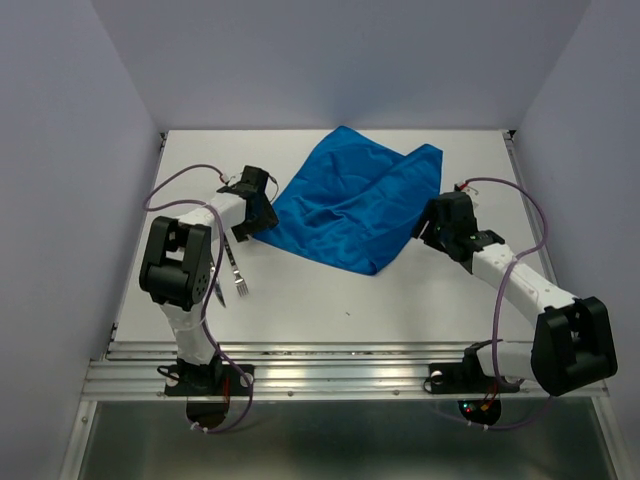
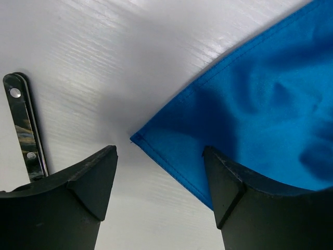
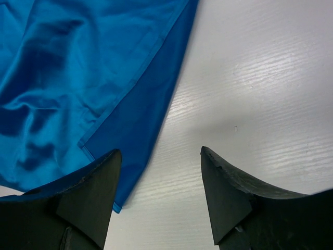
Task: Fold the napkin into a case and place the utensils inside
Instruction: Flatten out the crumpled napkin at the center of the board.
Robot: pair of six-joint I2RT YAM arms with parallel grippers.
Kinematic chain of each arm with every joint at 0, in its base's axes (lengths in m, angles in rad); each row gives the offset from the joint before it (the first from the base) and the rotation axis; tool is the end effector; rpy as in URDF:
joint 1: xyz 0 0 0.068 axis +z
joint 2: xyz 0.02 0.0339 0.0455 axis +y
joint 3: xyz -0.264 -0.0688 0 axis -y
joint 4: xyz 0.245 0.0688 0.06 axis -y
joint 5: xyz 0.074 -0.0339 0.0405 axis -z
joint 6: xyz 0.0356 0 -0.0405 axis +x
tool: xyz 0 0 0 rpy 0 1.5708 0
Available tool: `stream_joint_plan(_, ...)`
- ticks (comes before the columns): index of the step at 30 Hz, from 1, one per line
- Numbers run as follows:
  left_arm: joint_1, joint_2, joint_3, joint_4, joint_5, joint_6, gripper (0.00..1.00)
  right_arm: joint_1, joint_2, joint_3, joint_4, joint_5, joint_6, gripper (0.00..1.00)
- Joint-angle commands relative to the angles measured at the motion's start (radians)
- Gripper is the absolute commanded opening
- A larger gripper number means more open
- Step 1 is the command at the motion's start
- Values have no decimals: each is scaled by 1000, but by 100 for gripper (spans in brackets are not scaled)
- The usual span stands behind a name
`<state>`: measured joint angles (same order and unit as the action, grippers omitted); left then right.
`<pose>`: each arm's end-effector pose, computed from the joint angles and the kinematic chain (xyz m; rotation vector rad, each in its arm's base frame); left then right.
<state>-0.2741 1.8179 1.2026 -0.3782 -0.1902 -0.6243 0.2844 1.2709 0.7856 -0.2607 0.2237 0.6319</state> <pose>0.3664 -0.0960 0.1858 -0.5133 2.4884 -0.1093 0.2581 0.0672 0.2307 0.5091 2.2464 0.2134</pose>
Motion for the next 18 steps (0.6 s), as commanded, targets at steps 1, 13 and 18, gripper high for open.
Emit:
stream_joint_plan(1,0,20,-14,33,-20,-57,77,-1,-4,35,37,-17,-8,68)
stream_joint_plan(13,-19,103,-2,64,-37,-80,51,-1,5,29,37,-21,-14,68)
stream_joint_plan(18,-31,58,-8,91,-25,-68,0,132,105,136,2,-23,-92,67)
